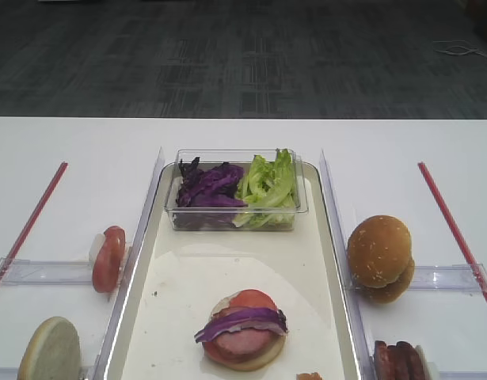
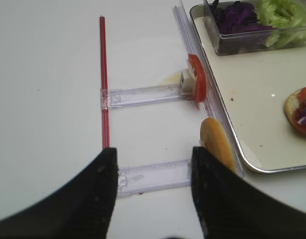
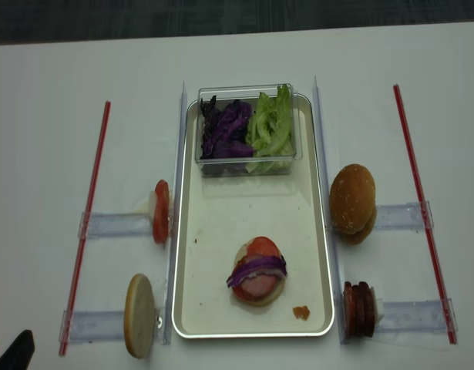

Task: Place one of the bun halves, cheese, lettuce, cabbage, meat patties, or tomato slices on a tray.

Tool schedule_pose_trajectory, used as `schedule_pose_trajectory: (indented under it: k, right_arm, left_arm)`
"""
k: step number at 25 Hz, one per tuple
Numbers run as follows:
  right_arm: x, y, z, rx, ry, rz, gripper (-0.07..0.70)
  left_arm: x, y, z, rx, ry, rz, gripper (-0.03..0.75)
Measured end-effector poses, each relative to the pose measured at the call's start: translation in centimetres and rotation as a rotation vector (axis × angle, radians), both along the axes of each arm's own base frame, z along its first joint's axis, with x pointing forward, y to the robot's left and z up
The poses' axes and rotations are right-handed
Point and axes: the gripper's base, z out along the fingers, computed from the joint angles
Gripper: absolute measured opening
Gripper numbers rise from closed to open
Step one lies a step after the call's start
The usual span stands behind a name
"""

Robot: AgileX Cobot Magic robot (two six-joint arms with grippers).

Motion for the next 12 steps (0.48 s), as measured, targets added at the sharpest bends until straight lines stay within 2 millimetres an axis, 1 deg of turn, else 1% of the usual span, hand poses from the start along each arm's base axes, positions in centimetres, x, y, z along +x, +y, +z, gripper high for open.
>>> schedule_pose_trajectory:
  k: [12]
  right_arm:
    - [0.0, 0.0, 0.0, 0.0, 0.0, 0.0, 0.401]
  left_arm:
    - [0.0, 0.0, 0.0, 0.0, 0.0, 0.0, 0.348]
